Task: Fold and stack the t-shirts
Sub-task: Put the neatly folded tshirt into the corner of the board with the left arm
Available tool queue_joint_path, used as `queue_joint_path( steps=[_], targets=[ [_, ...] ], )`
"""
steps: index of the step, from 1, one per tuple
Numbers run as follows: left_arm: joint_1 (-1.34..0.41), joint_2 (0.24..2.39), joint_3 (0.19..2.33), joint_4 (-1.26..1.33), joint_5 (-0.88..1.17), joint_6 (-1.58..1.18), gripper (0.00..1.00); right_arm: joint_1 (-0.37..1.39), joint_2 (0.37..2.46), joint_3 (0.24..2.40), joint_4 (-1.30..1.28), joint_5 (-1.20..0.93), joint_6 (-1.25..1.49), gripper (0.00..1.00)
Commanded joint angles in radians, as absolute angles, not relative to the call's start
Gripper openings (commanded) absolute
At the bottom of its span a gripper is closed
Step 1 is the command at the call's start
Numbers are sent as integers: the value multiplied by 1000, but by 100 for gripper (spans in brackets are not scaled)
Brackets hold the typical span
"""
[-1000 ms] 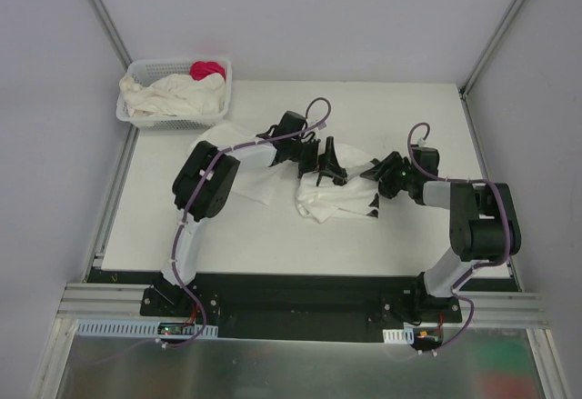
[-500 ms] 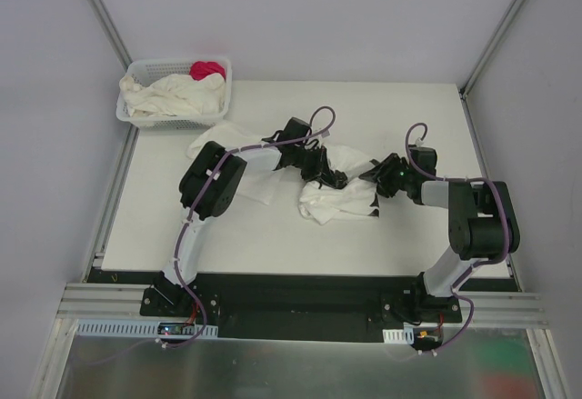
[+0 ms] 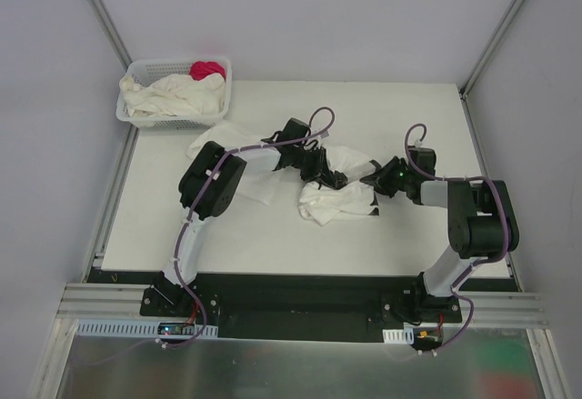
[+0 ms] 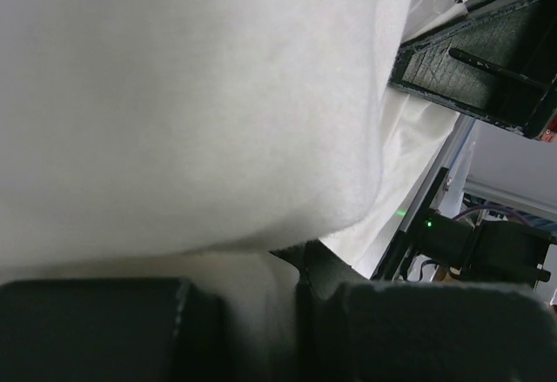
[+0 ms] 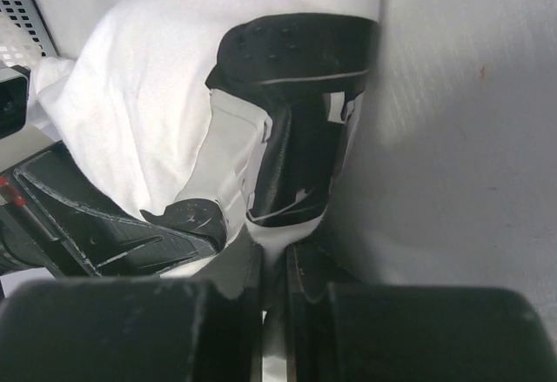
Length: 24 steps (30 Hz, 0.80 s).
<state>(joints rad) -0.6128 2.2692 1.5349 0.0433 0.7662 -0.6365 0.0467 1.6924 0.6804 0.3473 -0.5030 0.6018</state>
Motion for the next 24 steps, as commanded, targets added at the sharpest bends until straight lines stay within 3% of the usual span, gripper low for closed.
queue_joint_path(
  steps=[1,24],
  targets=[
    [-594,2198,1502,37,789,-594,0,72,1660,689,387,-528,623,1],
    [-528,1869,1511,-175,624,-477,0,360,1652,1097,155,-387,589,1]
  ],
)
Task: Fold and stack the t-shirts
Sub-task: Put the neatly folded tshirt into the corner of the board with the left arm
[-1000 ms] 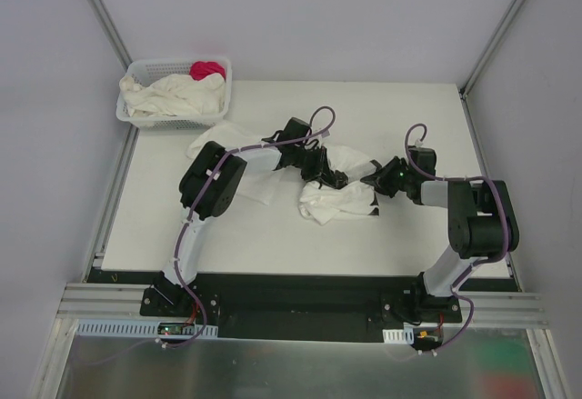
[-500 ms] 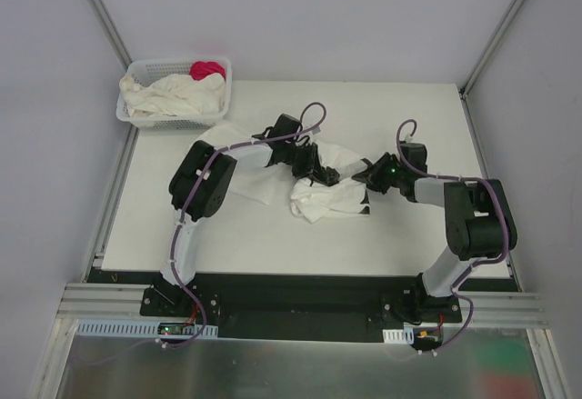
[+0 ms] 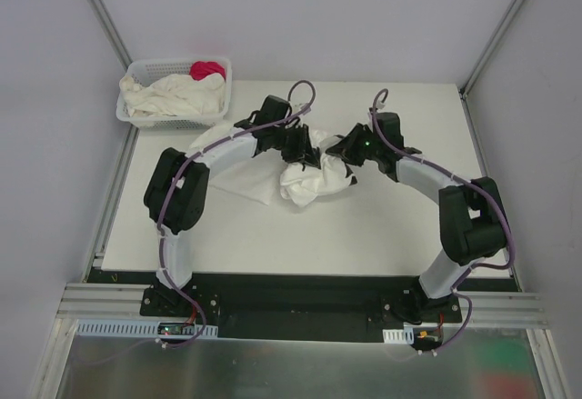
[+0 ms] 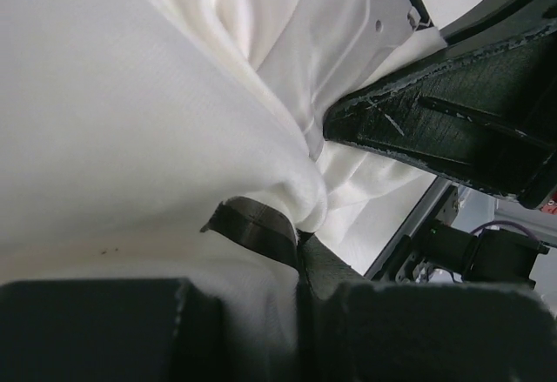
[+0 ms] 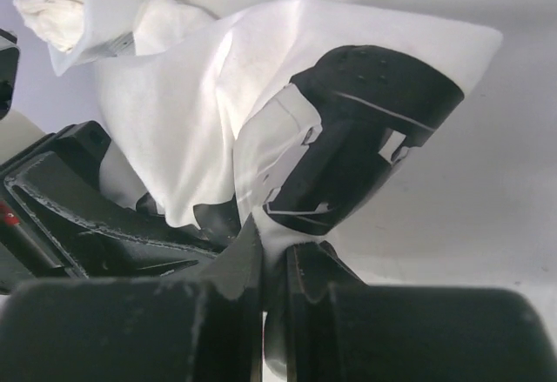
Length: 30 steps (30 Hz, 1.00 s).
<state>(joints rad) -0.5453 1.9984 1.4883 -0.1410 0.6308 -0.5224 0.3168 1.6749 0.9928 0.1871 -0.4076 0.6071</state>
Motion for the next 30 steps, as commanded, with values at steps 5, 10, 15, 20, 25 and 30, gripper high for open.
queue_joint_path(
  steps=[5,10,15,20,25,30],
  targets=[
    [-453,1769,1503,-233,586,-442,0,396,1654,1167,101,-367,575,1],
    [-380,1683,1519,-273,569,-416,0,445,1666,1261,52,-342,572,1],
    [-339,1635,1490,-290,526,-400,0,518,1742,1379,5,-328,552,1],
    [-270,1598,1413,-290,457,-391,0,557,1819,1480,-40,-330,546,1],
    [-206,1586,1390,-290,407,-388,0,574,1908,1546,-60,-348,543,1],
    [-141,1600,1370,-288,385,-388,0,575,1971,1594,-64,-370,549,1]
  ],
)
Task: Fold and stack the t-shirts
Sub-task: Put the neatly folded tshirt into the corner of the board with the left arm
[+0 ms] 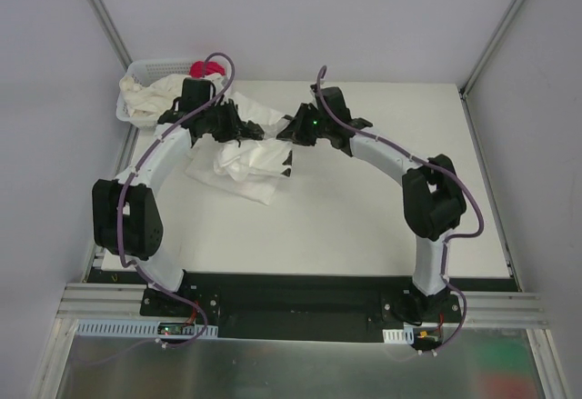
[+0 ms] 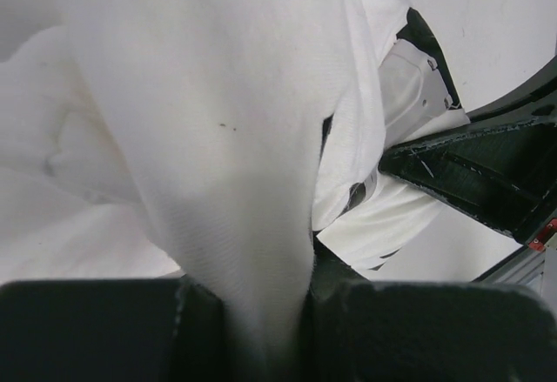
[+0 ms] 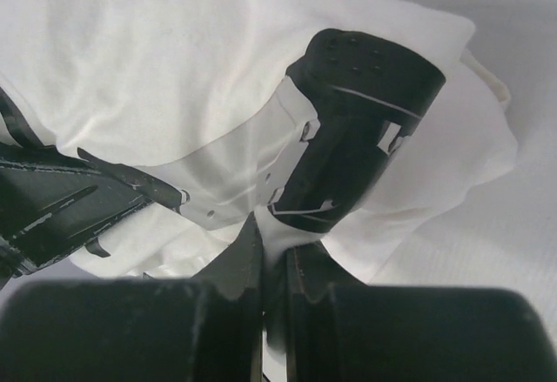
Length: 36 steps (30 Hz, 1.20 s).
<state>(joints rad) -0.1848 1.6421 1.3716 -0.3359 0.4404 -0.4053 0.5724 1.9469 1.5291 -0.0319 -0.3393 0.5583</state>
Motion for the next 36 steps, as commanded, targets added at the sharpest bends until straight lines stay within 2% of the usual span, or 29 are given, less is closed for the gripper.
queue_joint_path(
  steps=[1,13,23,36],
  targets=[
    [-134,1604,1365,-288,380,-387,0,575,1991,1600,-64,-373,549,1],
    [-115,1787,1393,-219,436,-408,0,571,2103,1681,-100,-411,549,1],
    [-87,1887,1408,-209,397,-429,0,569,2201,1769,-127,-439,561,1],
    [-46,1772,1378,-241,393,-413,0,577,2209,1824,-153,-443,563,1]
  ],
)
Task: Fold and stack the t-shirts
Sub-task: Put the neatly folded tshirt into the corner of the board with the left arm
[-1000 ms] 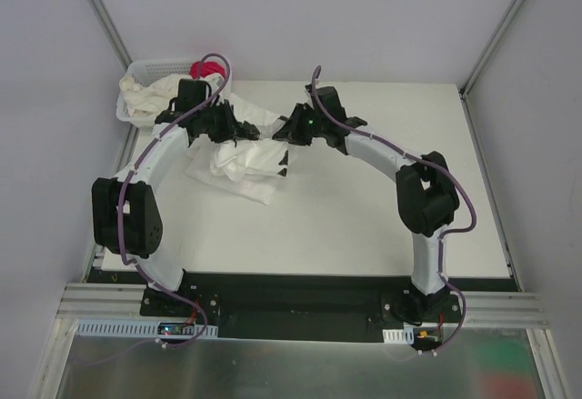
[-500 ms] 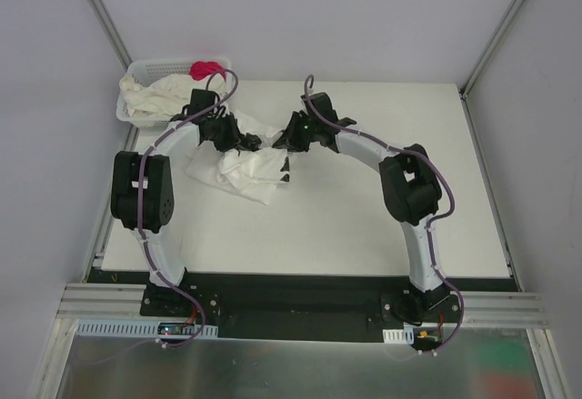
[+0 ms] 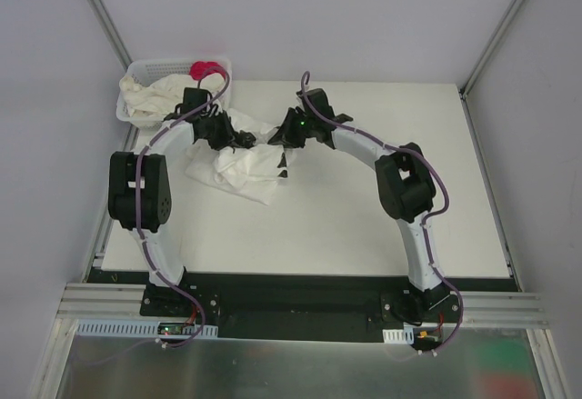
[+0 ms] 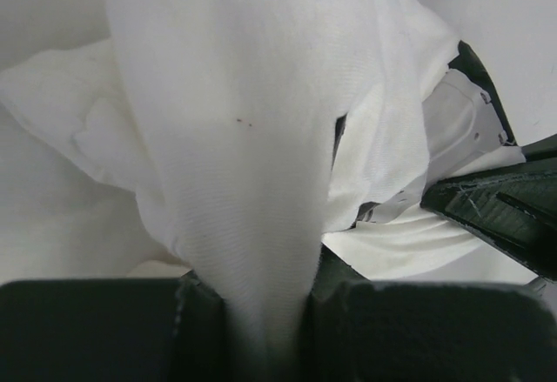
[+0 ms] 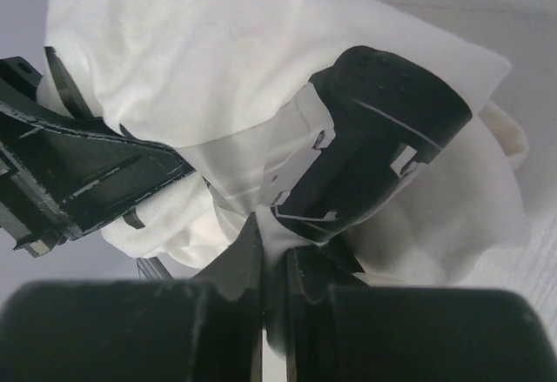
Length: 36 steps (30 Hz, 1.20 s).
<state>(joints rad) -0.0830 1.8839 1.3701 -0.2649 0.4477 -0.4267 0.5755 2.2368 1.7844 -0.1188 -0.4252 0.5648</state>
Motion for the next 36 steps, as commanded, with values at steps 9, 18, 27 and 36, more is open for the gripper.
queue_joint_path(
  steps=[9,18,27,36],
  targets=[
    [-46,1666,1240,-238,330,-426,0,611,2128,1674,-111,-431,549,1],
    [-46,1726,1227,-199,347,-422,0,609,2121,1623,-86,-443,552,1],
    [-43,1865,1322,-192,373,-417,0,580,2216,1724,-94,-489,578,1],
    [-20,1962,1345,-192,371,-413,15,551,2229,1717,-94,-508,577,16]
  ],
)
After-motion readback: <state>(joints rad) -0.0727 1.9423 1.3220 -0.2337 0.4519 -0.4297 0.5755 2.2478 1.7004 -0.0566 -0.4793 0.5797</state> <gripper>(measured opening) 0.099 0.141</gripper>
